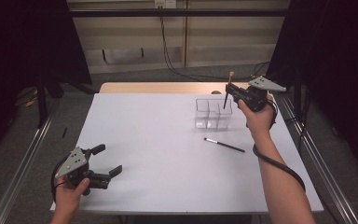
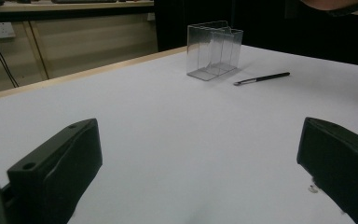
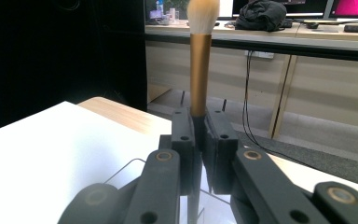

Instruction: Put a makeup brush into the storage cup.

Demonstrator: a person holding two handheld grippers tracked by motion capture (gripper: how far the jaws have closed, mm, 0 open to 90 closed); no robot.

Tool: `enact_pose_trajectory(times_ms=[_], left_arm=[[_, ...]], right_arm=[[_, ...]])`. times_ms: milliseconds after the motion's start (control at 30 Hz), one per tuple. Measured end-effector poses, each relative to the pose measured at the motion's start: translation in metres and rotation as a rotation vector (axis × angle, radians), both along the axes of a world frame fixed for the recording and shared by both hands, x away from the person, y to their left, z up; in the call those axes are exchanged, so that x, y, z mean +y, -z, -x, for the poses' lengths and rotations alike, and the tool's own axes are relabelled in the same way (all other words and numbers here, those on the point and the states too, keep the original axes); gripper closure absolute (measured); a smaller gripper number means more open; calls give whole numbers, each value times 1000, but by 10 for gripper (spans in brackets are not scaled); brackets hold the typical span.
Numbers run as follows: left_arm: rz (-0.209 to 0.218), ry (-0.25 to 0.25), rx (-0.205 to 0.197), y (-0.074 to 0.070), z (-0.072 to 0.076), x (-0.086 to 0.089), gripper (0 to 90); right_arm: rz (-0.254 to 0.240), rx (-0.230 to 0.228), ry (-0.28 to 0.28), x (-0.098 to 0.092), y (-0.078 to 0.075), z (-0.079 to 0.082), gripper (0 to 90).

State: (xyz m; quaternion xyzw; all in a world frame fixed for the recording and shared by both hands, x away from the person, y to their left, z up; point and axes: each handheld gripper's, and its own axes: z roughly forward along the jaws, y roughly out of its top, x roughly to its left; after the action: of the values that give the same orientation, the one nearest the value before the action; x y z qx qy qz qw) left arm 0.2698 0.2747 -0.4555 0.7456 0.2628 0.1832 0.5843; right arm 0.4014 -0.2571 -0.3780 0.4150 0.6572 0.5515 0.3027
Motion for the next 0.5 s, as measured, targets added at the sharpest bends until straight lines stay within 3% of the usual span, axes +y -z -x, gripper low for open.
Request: enact_pose_trajectory(times_ms=[500], left_arm=[[-4, 1, -2, 0, 0, -1, 0]], right_arm=[[0, 18, 9, -1, 10, 1, 838]])
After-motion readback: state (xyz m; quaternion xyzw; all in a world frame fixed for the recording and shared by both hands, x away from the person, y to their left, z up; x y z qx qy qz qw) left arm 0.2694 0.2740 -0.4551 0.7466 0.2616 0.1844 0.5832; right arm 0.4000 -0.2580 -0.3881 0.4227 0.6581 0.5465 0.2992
